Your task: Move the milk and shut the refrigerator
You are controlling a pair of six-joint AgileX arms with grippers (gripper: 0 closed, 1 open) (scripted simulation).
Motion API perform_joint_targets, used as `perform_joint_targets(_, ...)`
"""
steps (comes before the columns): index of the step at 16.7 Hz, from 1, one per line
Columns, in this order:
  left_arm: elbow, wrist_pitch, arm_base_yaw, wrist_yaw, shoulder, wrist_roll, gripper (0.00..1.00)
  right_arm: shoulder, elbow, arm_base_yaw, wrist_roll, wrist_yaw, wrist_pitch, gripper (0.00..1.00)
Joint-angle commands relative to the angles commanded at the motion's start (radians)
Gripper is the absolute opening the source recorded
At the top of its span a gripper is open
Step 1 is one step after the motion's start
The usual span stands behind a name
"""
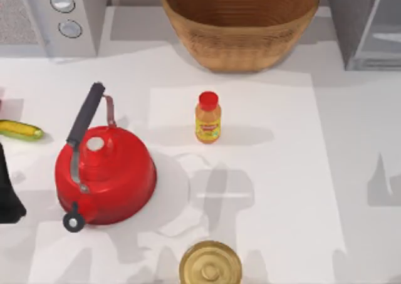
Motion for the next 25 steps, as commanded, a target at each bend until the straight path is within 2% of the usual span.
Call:
perform_joint_targets(5,0.000,0.000,0.000,0.000,0.000,0.000,1.00,-0.166,-0.152,0.021,0.004,0.012,-0.017,1.00)
perform_joint_targets(11,0.000,0.000,0.000,0.000,0.000,0.000,1.00,-0.165,-0.151,0.018,0.004,0.011,-0.018,1.00)
perform_joint_targets(14,0.000,0.000,0.000,0.000,0.000,0.000,1.00,-0.219,-0.107,0.020,0.003,0.009,-0.083,1.00)
perform_joint_targets(19,0.000,0.000,0.000,0.000,0.000,0.000,1.00,-0.425,0.064,0.025,-0.002,0.007,-0.403,1.00)
perform_joint_targets(25,0.000,0.000,0.000,0.000,0.000,0.000,1.00,-0.722,0.307,0.023,-0.008,0.013,-1.016,1.00)
